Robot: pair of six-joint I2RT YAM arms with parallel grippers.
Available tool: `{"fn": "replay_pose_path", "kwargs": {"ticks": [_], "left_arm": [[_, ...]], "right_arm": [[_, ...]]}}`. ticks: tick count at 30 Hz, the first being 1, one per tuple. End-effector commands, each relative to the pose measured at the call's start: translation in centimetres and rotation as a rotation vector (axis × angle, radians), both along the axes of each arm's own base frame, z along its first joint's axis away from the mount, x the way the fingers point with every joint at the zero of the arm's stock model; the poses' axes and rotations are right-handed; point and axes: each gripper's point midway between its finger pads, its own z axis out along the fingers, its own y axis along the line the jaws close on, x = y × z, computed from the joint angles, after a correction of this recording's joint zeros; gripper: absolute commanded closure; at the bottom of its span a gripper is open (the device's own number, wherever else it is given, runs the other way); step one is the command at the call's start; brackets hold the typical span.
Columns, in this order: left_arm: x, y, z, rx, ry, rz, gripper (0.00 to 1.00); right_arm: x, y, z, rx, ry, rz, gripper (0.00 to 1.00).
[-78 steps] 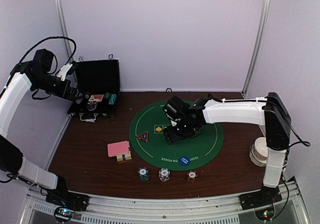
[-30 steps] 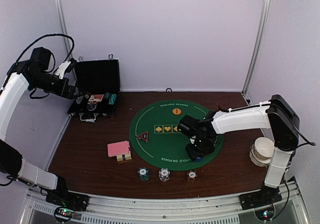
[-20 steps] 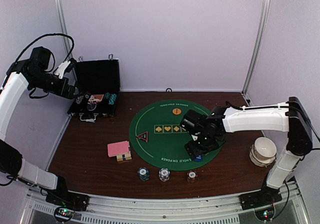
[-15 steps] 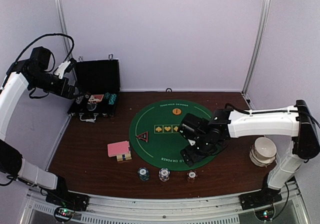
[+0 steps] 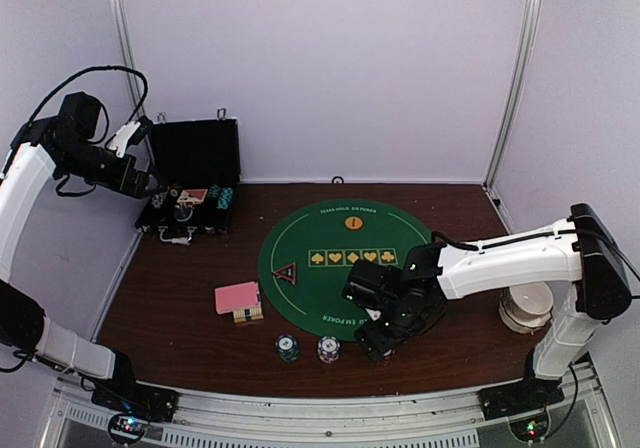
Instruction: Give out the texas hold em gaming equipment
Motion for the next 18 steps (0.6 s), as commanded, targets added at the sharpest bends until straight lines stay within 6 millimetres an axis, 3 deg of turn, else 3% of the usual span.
{"fn": "replay_pose_path", "kwargs": {"ticks": [1, 18], "left_arm": [[0.1, -0.1, 1.1, -0.006, -0.032, -0.015, 0.02], [0.0, -0.1, 1.3, -0.004, -0.041, -0.016, 0.03]], "right_arm": [[-0.8, 0.3, -1.0, -0.006, 0.023, 0.016, 0.21], [-0.8, 0.1, -2.2, -0.023, 0.022, 0.01, 0.32]]}}
